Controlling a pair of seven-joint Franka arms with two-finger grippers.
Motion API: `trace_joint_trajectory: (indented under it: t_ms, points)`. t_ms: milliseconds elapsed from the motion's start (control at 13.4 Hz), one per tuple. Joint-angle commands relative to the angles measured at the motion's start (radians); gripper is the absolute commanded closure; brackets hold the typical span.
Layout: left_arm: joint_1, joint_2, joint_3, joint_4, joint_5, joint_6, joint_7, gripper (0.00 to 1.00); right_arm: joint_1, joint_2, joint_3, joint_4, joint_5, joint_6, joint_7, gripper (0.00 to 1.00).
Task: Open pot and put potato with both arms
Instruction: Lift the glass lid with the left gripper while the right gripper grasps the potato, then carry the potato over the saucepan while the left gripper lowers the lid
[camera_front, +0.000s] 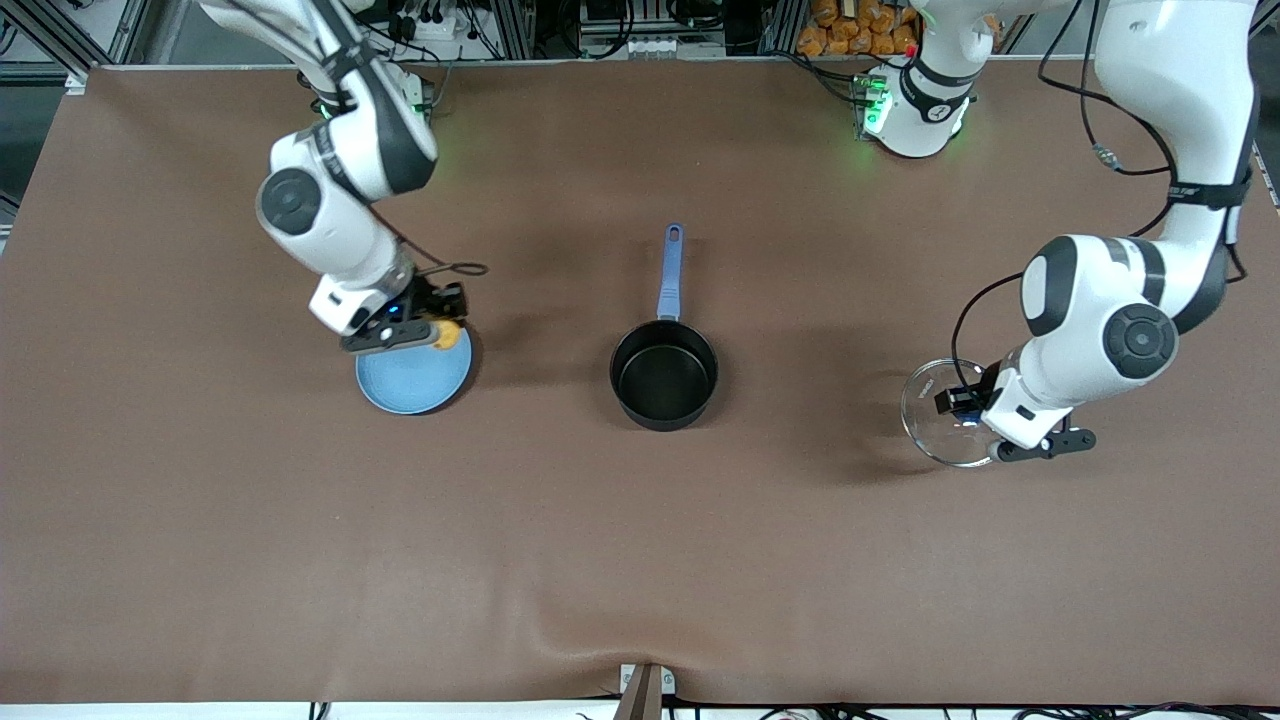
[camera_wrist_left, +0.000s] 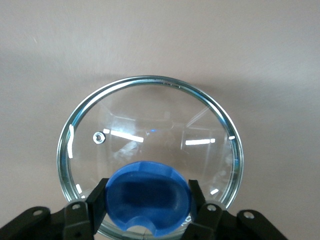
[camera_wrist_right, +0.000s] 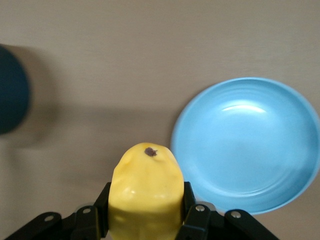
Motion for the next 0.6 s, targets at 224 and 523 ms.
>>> trace_joint_trajectory:
  t_ms: [224,523]
  points:
    - [0.034,0.006,-0.015,-0.124,0.054,0.119,0.029,1.00,0.126,0.085,0.090,0.329,-0.260,-0.274,0.436,1.00]
    - [0.037,-0.003,-0.009,-0.067,0.080,0.104,0.023,0.00,0.291,0.268,0.094,0.547,-0.275,-0.311,0.623,1.00]
